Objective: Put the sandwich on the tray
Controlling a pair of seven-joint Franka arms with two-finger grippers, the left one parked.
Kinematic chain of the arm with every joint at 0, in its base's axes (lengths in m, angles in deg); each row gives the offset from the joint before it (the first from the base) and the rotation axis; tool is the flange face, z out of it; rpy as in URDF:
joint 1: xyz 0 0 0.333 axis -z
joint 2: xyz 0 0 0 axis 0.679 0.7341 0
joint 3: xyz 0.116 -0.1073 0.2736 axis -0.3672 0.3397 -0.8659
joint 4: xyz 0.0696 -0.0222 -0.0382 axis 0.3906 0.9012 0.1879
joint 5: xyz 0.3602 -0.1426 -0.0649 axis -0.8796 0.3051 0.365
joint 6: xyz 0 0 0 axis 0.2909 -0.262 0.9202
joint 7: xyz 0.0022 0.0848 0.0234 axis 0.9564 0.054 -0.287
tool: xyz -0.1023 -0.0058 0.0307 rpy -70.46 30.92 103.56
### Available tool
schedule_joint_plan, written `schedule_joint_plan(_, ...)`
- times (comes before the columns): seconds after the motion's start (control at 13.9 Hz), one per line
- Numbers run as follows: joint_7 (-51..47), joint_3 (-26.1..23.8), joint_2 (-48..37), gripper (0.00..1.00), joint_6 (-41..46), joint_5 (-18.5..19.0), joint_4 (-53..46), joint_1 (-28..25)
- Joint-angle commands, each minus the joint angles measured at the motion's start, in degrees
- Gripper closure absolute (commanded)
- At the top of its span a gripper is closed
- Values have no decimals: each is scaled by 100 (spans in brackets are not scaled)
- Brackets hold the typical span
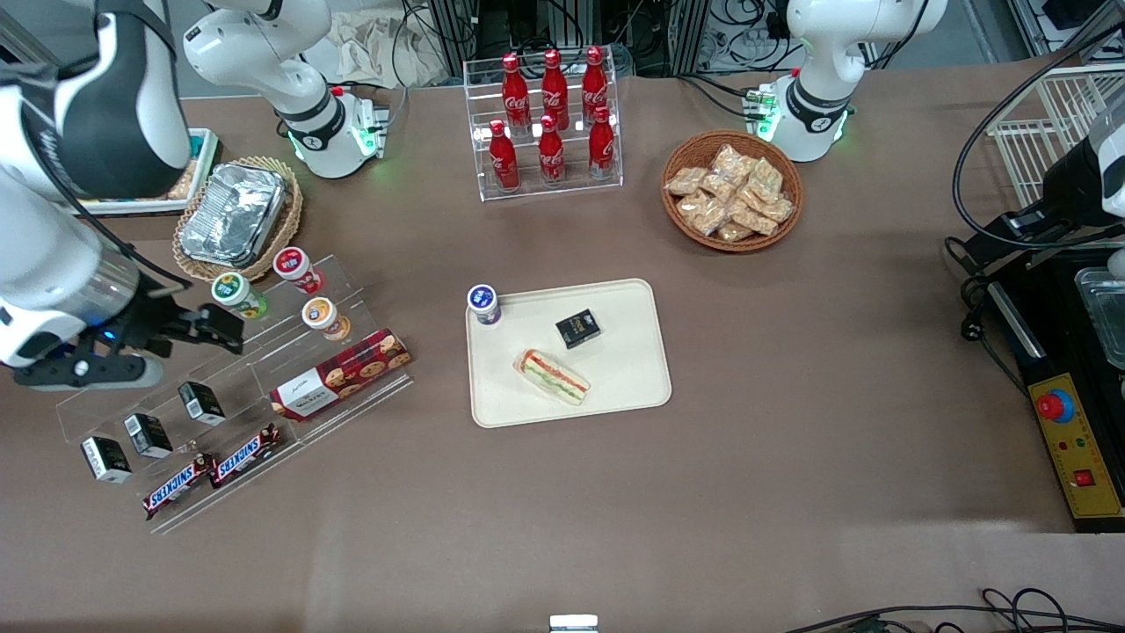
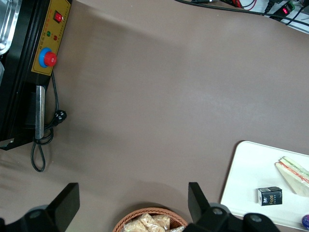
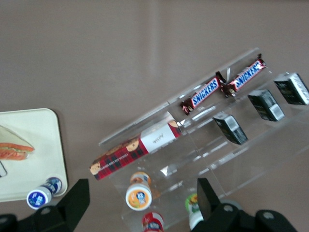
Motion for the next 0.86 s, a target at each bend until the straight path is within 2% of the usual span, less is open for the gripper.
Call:
schedule_joint_plan(0.0, -144, -110, -512, 1, 378, 166, 169, 299)
schedule_joint_plan(0.14, -91, -118, -872, 1, 423, 253, 448, 502)
schedule_joint_plan(0.22, -74, -127, -1109, 1, 345, 506, 685, 512)
schedule_joint_plan(0.36, -82, -250, -1531, 1, 169, 658, 1177, 677)
schedule_joint_plan(0.5, -73, -862, -1883, 1, -173, 675, 1757, 1273)
schedule_joint_plan(0.72, -73, -2215, -2017, 1, -403, 676, 2190, 2600)
schedule_joint_plan(0.79, -73, -2393, -1982, 1, -403, 676, 2191, 2760)
